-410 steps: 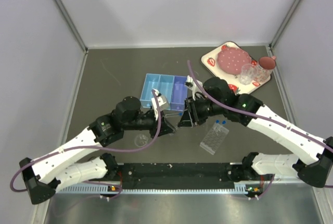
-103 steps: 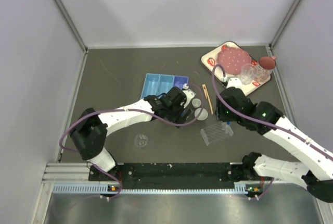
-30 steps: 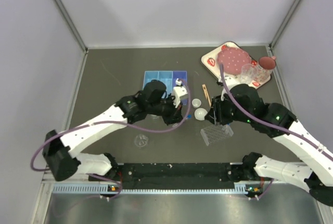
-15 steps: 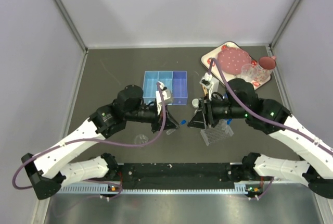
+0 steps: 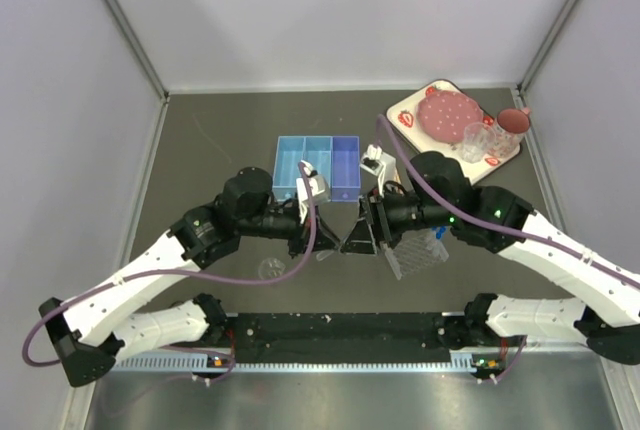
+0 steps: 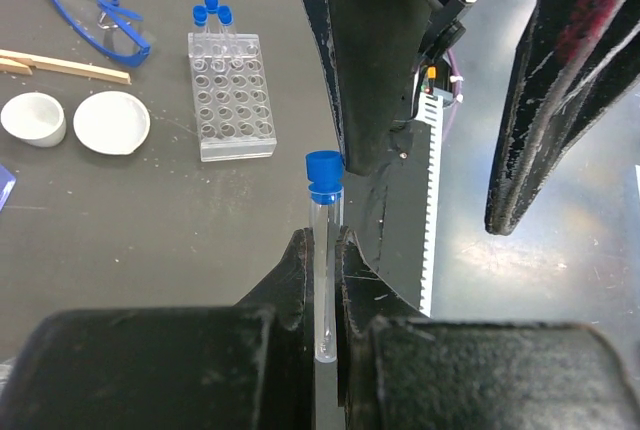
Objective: Organize the chemistry lab equipment
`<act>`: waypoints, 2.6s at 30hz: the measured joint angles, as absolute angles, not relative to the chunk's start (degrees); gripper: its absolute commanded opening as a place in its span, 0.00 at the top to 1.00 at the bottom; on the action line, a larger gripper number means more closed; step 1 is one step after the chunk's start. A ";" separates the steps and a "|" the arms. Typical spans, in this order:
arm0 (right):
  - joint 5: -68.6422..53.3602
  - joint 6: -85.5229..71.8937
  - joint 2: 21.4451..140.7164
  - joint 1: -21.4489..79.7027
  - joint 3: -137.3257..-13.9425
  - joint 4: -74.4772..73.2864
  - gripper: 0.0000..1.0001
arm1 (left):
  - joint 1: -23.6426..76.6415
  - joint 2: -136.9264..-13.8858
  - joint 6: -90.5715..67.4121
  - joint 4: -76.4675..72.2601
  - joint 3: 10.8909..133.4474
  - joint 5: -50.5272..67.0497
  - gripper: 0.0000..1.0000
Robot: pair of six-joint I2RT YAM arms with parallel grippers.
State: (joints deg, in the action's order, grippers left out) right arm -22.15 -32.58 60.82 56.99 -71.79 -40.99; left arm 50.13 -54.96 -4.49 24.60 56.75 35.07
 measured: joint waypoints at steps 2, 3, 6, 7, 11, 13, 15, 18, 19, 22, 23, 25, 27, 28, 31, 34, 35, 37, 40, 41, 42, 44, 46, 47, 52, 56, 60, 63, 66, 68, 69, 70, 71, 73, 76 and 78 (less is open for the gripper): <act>-22.15 -32.62 60.80 57.01 -71.81 -40.75 0.46 | 50.04 -54.72 -4.47 24.75 56.75 34.85 1.00; -22.15 -32.62 60.77 57.01 -71.81 -40.69 0.46 | 50.00 -54.52 -4.43 24.88 56.75 34.74 1.00; -22.04 -32.64 60.71 57.01 -72.18 -40.75 0.46 | 49.95 -53.69 -4.36 24.99 56.75 34.44 1.00; -21.89 -32.62 60.58 57.01 -72.20 -40.77 0.46 | 49.93 -53.32 -4.36 25.02 56.75 34.44 1.00; -20.64 -32.60 60.42 57.01 -72.20 -40.66 0.46 | 50.02 -51.64 -4.38 25.04 56.75 35.07 1.00; -20.18 -32.58 60.53 57.01 -72.20 -40.66 0.47 | 50.04 -51.05 -4.38 25.04 56.75 35.31 1.00; -19.90 -32.56 60.69 57.01 -72.20 -40.64 0.47 | 50.04 -50.74 -4.38 25.04 56.75 35.44 1.00; -19.49 -32.58 61.43 57.01 -72.20 -40.01 0.50 | 50.04 -50.72 -4.40 25.08 56.75 35.64 1.00; -19.46 -32.58 61.71 57.01 -72.20 -39.86 0.51 | 50.04 -50.72 -4.40 25.10 56.75 35.62 1.00; -19.51 -32.58 62.74 57.01 -72.20 -39.46 0.57 | 50.04 -50.65 -4.40 25.17 56.75 35.57 1.00; -19.51 -32.58 62.96 57.01 -72.20 -39.35 0.58 | 50.04 -50.63 -4.38 25.19 56.75 35.57 1.00; -19.51 -32.60 63.48 57.10 -72.36 -39.27 0.60 | 50.04 -50.59 -4.38 25.19 56.75 35.55 1.00; -19.51 -32.60 63.77 57.28 -72.42 -38.96 0.65 | 50.04 -50.61 -4.38 25.30 56.75 35.53 1.00; -19.53 -32.56 63.83 57.28 -72.44 -38.92 0.67 | 50.04 -50.61 -4.38 25.32 56.75 35.55 1.00; -19.46 -32.58 63.88 57.32 -72.44 -38.89 0.78 | 50.04 -50.61 -4.38 25.32 56.75 35.53 1.00; -19.59 -32.69 63.88 57.36 -72.44 -38.68 0.93 | 50.04 -50.63 -4.38 25.34 56.75 35.27 1.00; -19.55 -32.62 63.88 57.39 -72.44 -38.57 0.96 | 50.04 -50.63 -4.38 25.36 56.75 35.14 1.00; -19.49 -32.60 63.88 57.39 -72.47 -38.61 1.00 | 50.04 -50.63 -4.38 25.41 56.75 35.03 1.00; -19.27 -32.67 63.88 57.39 -72.47 -38.68 1.00 | 50.04 -50.63 -4.45 25.50 56.75 34.81 0.72; -19.22 -32.67 63.88 57.39 -72.47 -38.68 1.00 | 50.04 -50.65 -4.47 25.50 56.75 34.57 0.62; -19.16 -32.67 63.88 57.39 -72.47 -38.65 1.00 | 50.04 -50.68 -4.29 25.50 56.75 34.44 0.50; -19.07 -32.69 63.88 57.39 -72.47 -38.65 1.00 | 50.04 -50.94 -4.27 25.52 56.77 33.63 0.41; -18.68 -32.69 63.88 57.39 -72.47 -38.65 1.00 | 50.04 -51.37 -4.51 25.56 56.77 33.17 0.33; -18.41 -32.69 63.88 57.39 -72.47 -38.68 1.00 | 50.02 -51.59 -4.49 25.58 56.77 32.93 0.32; -14.76 -32.08 63.86 57.39 -72.49 -39.99 1.00 | 50.04 -52.56 -4.56 25.98 56.90 30.79 0.04; -7.57 -31.03 63.81 56.62 -72.58 -44.25 1.00 | 50.04 -53.25 -4.38 27.73 57.60 28.60 0.01; -2.52 -30.59 61.93 50.24 -71.83 -48.31 1.00 | 50.04 -53.12 -4.32 29.41 58.52 25.39 0.01; 0.56 -30.50 58.19 42.57 -69.76 -50.76 1.00 | 50.04 -52.56 -4.10 30.57 58.98 23.46 0.01; 3.51 -30.46 55.07 36.47 -68.49 -54.11 1.00 | 50.04 -51.51 -3.66 31.62 59.09 21.87 0.01; 5.30 -30.55 54.43 34.54 -68.12 -55.92 1.00 | 50.04 -51.09 -3.38 31.79 59.09 21.26 0.01; 6.55 -30.68 54.41 34.00 -67.77 -56.71 1.00 | 50.04 -50.96 -3.25 31.81 59.09 20.93 0.01; 7.55 -30.79 54.43 33.58 -67.07 -57.30 1.00 | 50.04 -50.87 -3.20 31.83 59.09 20.62 0.01; 8.38 -31.14 54.52 33.32 -66.28 -57.84 1.00 | 50.04 -50.85 -3.11 31.86 59.09 20.38 0.01; 9.74 -31.68 54.70 32.60 -64.14 -59.18 1.00 | 50.04 -50.74 -3.05 31.83 58.98 19.86 0.01; 11.49 -33.12 54.94 30.98 -61.69 -61.17 1.00 | 50.04 -50.39 -3.01 31.83 58.24 19.33 0.01; 12.40 -34.17 54.89 29.98 -60.38 -62.52 1.00 | 50.04 -50.04 -3.01 31.86 57.43 18.94 0.01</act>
State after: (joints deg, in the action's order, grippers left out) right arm 12.40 -34.17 54.89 29.98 -60.38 -62.52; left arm 50.04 -50.04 -3.01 31.86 57.43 18.94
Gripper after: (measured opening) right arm 0.054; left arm 0.987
